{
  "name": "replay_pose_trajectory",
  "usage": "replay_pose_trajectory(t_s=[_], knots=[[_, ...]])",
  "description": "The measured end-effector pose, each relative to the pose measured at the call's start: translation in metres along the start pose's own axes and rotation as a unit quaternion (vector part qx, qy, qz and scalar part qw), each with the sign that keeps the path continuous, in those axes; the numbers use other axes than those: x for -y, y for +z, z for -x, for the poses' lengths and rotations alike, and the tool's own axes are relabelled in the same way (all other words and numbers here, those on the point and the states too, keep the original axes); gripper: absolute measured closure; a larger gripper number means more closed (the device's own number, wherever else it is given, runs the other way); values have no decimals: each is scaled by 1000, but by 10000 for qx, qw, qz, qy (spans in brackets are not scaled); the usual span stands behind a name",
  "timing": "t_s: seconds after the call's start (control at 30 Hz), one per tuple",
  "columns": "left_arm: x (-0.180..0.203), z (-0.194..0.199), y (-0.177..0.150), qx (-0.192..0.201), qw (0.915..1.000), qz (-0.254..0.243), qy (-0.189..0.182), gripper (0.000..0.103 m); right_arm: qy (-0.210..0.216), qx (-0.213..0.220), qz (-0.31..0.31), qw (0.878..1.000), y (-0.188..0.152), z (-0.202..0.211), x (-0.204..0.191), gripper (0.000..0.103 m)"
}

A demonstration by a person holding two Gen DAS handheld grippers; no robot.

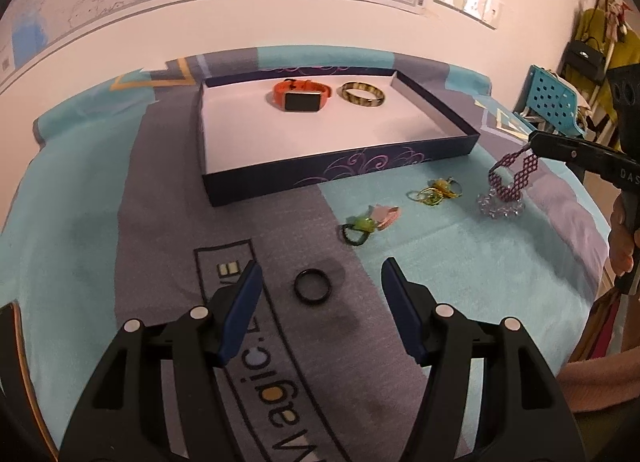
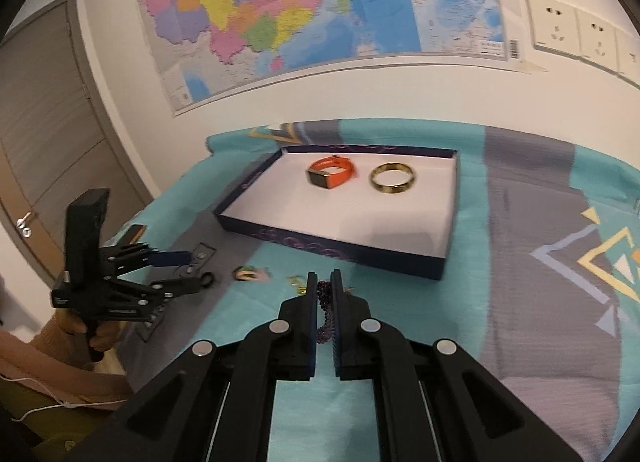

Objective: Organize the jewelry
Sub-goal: 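Move the left tool to the black ring while the right tool approaches the red beaded bracelet, then grasp the black ring with the left tool while the right tool grasps the red beaded bracelet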

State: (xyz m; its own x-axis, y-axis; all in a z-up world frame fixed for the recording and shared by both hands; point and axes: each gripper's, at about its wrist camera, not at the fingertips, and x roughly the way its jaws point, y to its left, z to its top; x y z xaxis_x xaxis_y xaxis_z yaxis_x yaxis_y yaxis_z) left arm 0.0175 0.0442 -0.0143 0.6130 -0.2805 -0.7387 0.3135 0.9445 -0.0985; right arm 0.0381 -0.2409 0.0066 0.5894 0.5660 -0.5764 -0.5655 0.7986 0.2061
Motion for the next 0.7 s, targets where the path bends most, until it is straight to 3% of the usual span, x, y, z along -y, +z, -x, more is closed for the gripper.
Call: replay_pose_trajectory(t_s=[0.2,0.4,0.47,0.57,0.7], knots=[[7,-10,-4,-200,9997,-130,92,48,285,-220,-2,9994,-11,-15,-14,98],[-1,-14,-7,-327,9993,-31,163,66,340,-527,-151,9979,-26,-35,-10,98],[-1,-14,-8,-323,9994,-17,150,72,289,-628,-168,9975,-30,-39,-8,93],[2,-14,-9,-310,9993,-67,194,76,104,-752,-161,9970,-38,-46,-7,78],[3,-15,-9,-296,9993,-51,216,79,12,-876,-44,9961,-44,-53,-12,74]])
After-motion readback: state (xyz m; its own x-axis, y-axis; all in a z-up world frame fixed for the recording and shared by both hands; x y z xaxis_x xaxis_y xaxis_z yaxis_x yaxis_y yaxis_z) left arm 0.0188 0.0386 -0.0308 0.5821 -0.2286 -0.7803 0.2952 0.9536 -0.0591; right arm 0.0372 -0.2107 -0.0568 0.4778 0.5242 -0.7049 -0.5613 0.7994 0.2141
